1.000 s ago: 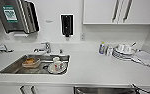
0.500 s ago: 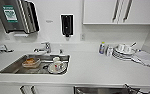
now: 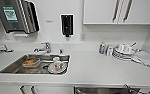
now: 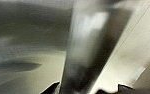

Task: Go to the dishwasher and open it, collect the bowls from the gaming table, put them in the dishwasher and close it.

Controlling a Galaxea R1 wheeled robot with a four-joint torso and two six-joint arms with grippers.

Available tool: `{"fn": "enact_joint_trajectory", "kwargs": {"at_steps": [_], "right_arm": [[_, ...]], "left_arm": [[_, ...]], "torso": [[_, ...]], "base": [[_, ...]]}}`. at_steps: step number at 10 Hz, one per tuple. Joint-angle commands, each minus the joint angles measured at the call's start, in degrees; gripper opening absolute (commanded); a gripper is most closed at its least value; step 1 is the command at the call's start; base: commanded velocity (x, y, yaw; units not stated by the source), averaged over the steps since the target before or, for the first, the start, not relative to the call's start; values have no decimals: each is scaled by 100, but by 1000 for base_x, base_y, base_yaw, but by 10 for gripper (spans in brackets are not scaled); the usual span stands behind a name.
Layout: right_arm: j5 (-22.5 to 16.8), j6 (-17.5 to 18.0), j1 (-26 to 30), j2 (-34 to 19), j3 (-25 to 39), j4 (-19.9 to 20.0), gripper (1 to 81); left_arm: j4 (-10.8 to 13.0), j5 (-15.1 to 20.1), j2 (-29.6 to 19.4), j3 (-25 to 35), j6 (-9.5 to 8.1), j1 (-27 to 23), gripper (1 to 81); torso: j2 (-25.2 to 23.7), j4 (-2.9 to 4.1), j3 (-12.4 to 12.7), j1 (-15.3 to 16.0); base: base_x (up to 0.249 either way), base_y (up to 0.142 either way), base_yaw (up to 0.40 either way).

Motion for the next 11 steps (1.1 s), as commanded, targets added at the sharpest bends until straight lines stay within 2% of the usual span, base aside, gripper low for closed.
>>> {"fn": "enact_joint_trajectory", "kwargs": {"at_steps": [1, 5, 11], "right_arm": [[-1052, -31, 301, -212, 85, -26, 811], [-1245, -31, 179, -177, -29, -95, 811], [-1263, -31, 144, -168, -29, -122, 811]], "left_arm": [[-136, 32, -370, -50, -43, -495, 811], [-128, -12, -361, -42, -52, -495, 811], [-119, -38, -379, -50, -52, -495, 811]], "torso": [[0, 0, 0, 0], [0, 0, 0, 0], [2, 0, 0, 0]], "base": [[0, 0, 0], [0, 0, 0], [-21, 0, 0]]}}
